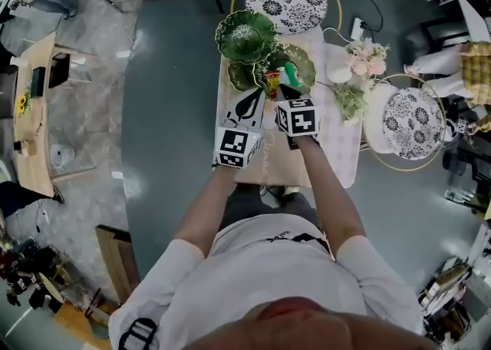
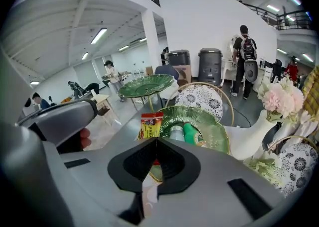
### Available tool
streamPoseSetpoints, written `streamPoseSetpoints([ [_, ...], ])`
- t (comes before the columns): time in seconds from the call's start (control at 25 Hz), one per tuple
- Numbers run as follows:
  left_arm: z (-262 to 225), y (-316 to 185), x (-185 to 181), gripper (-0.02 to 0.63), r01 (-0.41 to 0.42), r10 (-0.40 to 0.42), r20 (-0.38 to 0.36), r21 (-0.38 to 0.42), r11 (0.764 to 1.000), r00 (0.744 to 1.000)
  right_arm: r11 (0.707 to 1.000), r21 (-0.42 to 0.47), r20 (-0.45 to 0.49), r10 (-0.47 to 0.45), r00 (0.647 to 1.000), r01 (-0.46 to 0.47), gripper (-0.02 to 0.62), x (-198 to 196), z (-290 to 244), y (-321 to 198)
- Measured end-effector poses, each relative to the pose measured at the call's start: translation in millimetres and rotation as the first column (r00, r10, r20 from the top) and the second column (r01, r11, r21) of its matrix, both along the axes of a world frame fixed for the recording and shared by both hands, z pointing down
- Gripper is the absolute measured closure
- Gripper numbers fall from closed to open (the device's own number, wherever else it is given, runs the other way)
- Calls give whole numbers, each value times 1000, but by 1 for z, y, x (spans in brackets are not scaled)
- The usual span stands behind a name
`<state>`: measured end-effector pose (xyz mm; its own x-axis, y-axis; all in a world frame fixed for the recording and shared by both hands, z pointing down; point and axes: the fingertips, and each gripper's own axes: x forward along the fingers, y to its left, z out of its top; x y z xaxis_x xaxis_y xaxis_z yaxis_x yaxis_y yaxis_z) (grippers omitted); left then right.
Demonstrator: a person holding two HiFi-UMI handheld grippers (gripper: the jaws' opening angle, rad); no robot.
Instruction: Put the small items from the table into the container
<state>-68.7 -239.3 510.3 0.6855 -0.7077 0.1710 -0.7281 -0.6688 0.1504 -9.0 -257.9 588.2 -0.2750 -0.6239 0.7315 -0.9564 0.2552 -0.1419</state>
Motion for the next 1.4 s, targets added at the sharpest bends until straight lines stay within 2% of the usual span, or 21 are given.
streamPoseSetpoints([
  [0.24, 10, -13, 2, 600, -15, 15, -6, -16, 1000, 1000, 999, -32, -19, 14, 1000, -14, 577, 0, 14, -11],
  [0.72, 21, -17, -2, 600, -13, 13, 2, -37, 999, 1000, 1000, 28, -109, 8, 994, -5, 557, 3, 7, -17],
  [1.12, 4, 13, 9, 600, 5, -4, 20, -39, 999, 1000, 992, 122, -38, -1, 999, 6, 561, 7, -32, 11],
  [1.4, -21, 58, 26, 600, 33, -32, 13, -62, 998, 999, 980, 197, 69, -46, 997, 31, 572, 13, -70, 53],
])
